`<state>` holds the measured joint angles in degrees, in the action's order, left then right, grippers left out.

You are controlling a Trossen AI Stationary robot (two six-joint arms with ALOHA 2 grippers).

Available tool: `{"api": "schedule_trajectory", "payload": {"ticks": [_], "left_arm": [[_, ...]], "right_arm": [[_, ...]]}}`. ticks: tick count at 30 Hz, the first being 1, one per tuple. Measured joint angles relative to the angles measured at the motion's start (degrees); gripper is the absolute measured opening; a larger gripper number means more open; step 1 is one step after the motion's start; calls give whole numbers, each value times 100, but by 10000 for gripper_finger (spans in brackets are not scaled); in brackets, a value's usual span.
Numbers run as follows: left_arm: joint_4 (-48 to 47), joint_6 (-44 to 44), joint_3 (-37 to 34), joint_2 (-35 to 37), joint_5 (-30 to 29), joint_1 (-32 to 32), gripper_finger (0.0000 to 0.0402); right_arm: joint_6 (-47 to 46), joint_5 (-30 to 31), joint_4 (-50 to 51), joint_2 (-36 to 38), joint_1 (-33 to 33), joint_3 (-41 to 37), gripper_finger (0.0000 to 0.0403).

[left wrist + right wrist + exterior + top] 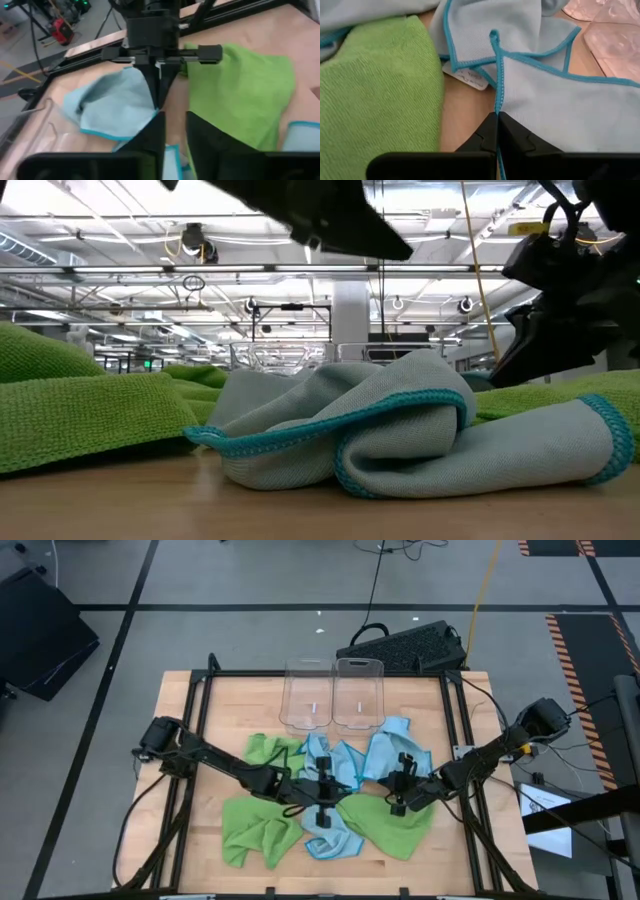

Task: Fold microfiber towels
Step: Fold the top right blue microfiber towel

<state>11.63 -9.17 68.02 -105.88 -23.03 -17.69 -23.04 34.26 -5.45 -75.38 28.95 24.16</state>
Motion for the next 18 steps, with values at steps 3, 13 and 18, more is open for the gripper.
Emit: {"api": "schedule_trajectory", "payload": {"ticks": [3, 13, 18], "left_arm": [[-141, -15, 112, 8, -55, 32, 127], [32, -309, 68, 8, -293, 134, 203], [100, -284, -52, 8, -317, 211, 207]], "right_arm": [[117, -9, 2, 63, 2, 5, 1], [335, -2, -42, 293, 2, 2, 0], [334, -2, -68, 363, 2, 2, 0]]}}
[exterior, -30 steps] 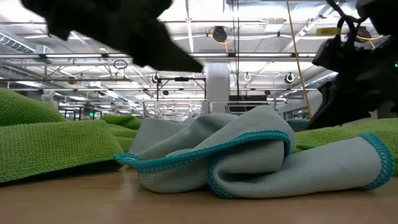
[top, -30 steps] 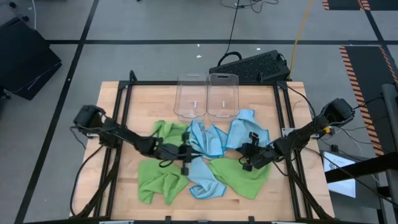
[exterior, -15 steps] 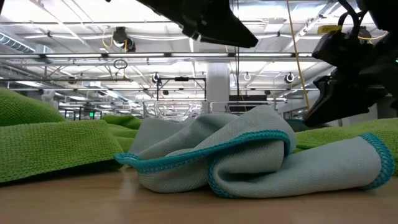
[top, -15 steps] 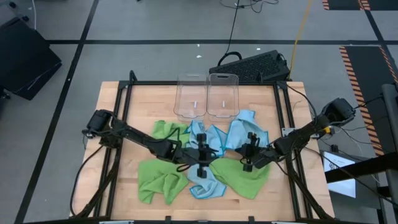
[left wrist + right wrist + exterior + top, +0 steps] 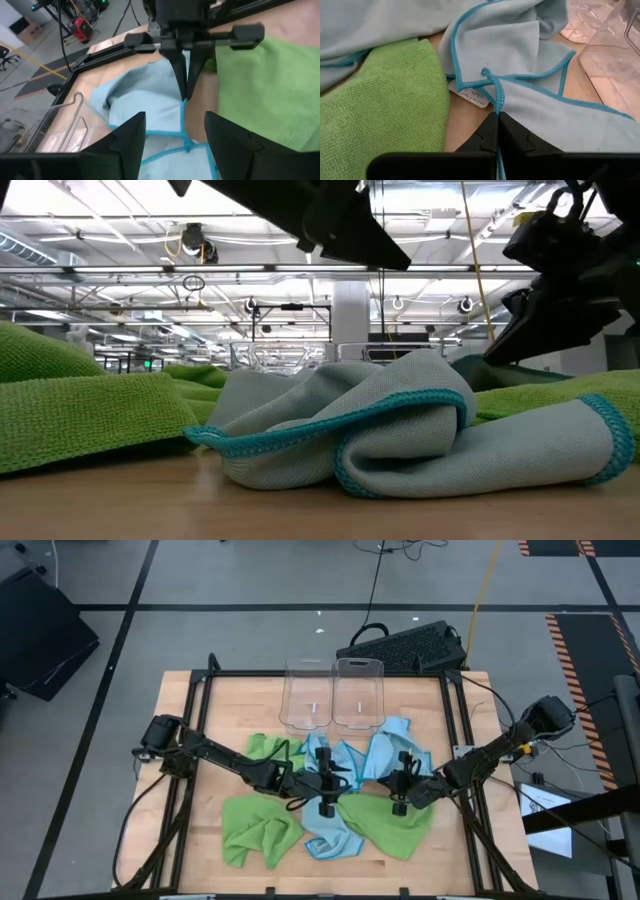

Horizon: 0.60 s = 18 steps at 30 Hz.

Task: Fold microfiber towels
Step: Fold the top right blue microfiber towel

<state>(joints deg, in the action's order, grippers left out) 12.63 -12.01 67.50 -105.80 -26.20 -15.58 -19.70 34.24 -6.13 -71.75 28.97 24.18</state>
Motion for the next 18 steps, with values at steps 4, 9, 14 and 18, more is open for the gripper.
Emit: {"api": "schedule_trajectory", "payload": {"ticks": [4, 9, 14, 18], "left_arm": [[-23, 9, -63, -96, 1, 18, 207], [583, -334, -70, -516, 135, 14, 208], [1094, -528, -72, -963, 225, 7, 211], [1456, -345, -70, -1186, 477, 24, 223]], "right_arm": [[-108, -2, -9, -2, 2, 0, 0], [-339, -146, -57, -4, 3, 0, 0], [-492, -137, -161, -4, 95, -2, 0], [-484, -117, -310, -7, 116, -2, 0]]}}
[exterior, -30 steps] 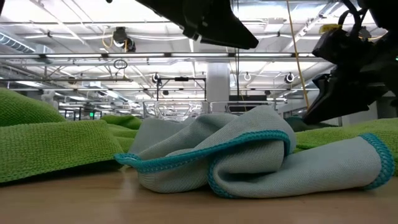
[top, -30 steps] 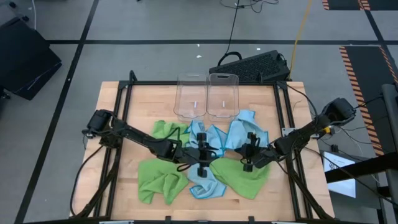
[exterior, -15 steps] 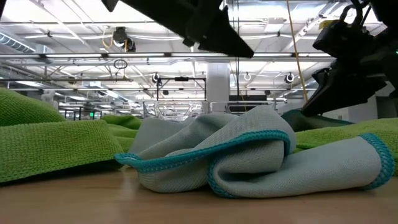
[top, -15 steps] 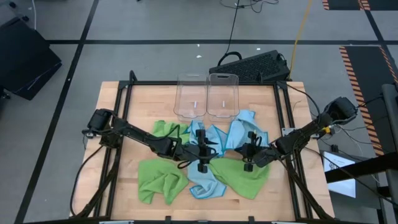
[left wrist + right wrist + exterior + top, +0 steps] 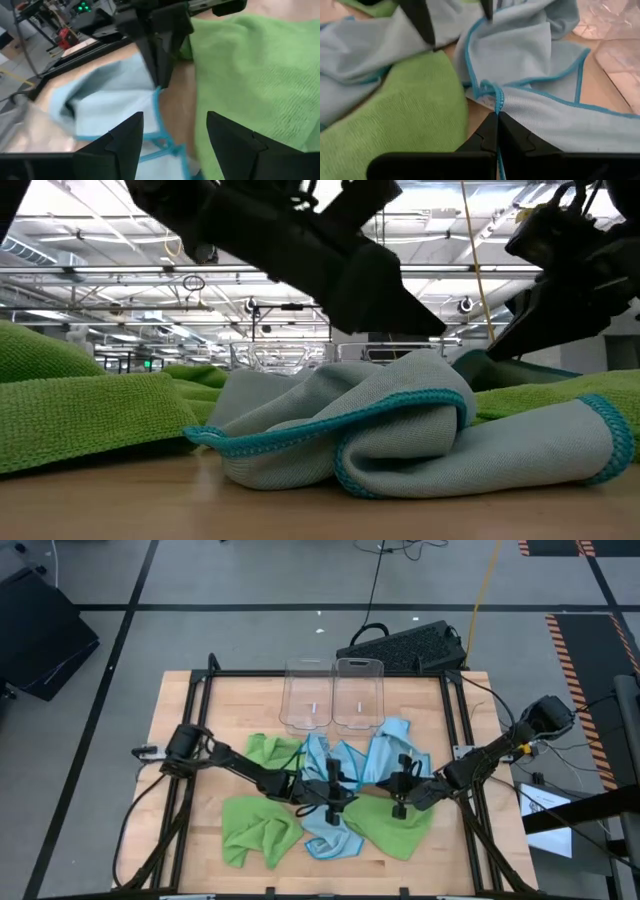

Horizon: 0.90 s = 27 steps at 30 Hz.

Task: Fold microfiber towels
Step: Fold the top right blue microfiber towel

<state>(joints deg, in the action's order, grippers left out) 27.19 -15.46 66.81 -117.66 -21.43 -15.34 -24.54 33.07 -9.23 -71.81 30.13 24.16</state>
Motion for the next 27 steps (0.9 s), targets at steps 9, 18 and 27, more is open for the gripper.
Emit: {"api": "schedule_trajectory", "payload": {"ticks": [9, 18, 27], "left_arm": [[795, 218, 17, -506, -409, 65, 227], [693, 575, 26, -501, -441, 264, 226], [532, 686, 26, -501, -442, 340, 127]], "right_arm": [[288, 11, -419, 0, -2, 0, 0], [630, 19, -793, 0, -8, 0, 0], [840, 18, -980, 0, -13, 0, 0]]}}
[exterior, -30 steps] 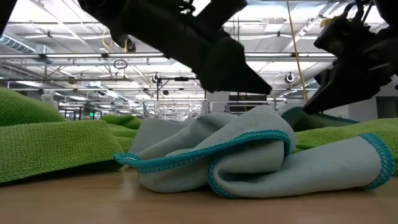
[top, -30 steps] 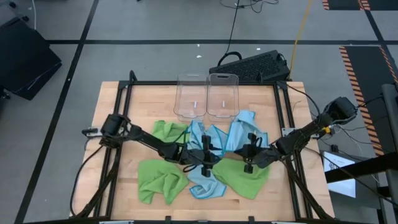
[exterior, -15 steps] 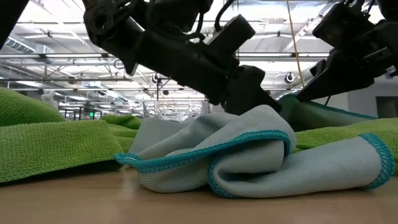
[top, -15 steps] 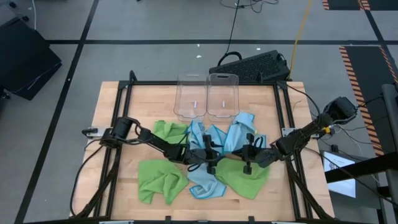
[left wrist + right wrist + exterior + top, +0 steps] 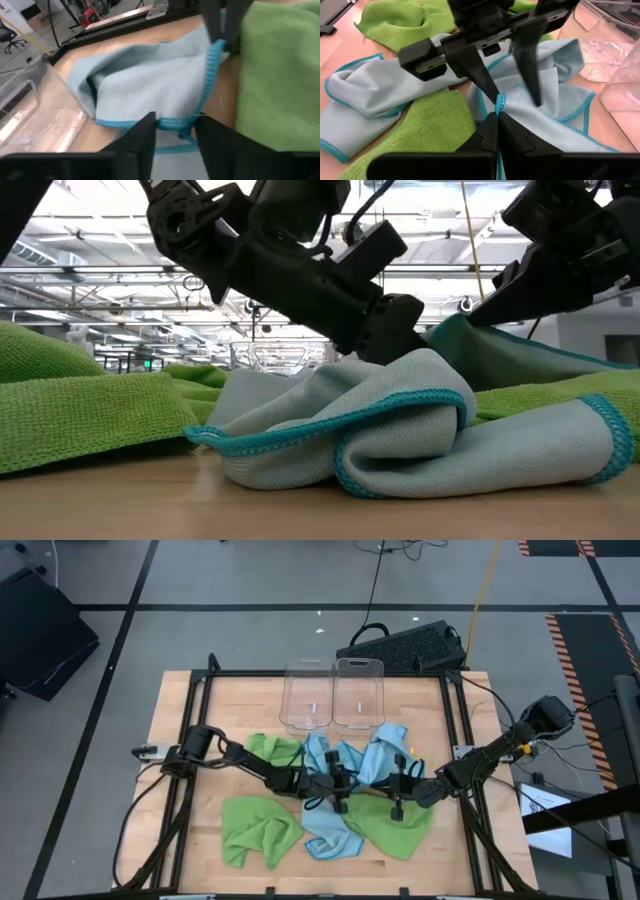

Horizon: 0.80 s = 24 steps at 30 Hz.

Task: Fold microfiber towels
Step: Fold the top right blue microfiber towel

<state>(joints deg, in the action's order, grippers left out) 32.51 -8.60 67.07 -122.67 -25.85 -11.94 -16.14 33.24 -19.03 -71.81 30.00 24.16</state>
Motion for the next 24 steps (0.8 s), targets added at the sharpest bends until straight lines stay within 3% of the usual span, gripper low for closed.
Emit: {"api": "schedule_trajectory", "payload": {"ticks": [6, 11, 14, 21, 24], "left_arm": [[21, -134, 0, 0, -81, -62, 36], [9, -462, 0, 0, -83, -184, 16], [21, -751, 0, 0, -219, -309, 46], [73, -1165, 0, 0, -1179, -590, 182], [226, -1171, 0, 0, -1325, -609, 221]], "right_arm": [[41, 1, 2, 0, 0, 0, 0], [27, 168, 15, 0, 0, 0, 0], [-14, 382, 15, 0, 0, 0, 0], [-29, 445, 12, 0, -2, 0, 0], [-76, 490, 9, 0, -4, 0, 0]]}}
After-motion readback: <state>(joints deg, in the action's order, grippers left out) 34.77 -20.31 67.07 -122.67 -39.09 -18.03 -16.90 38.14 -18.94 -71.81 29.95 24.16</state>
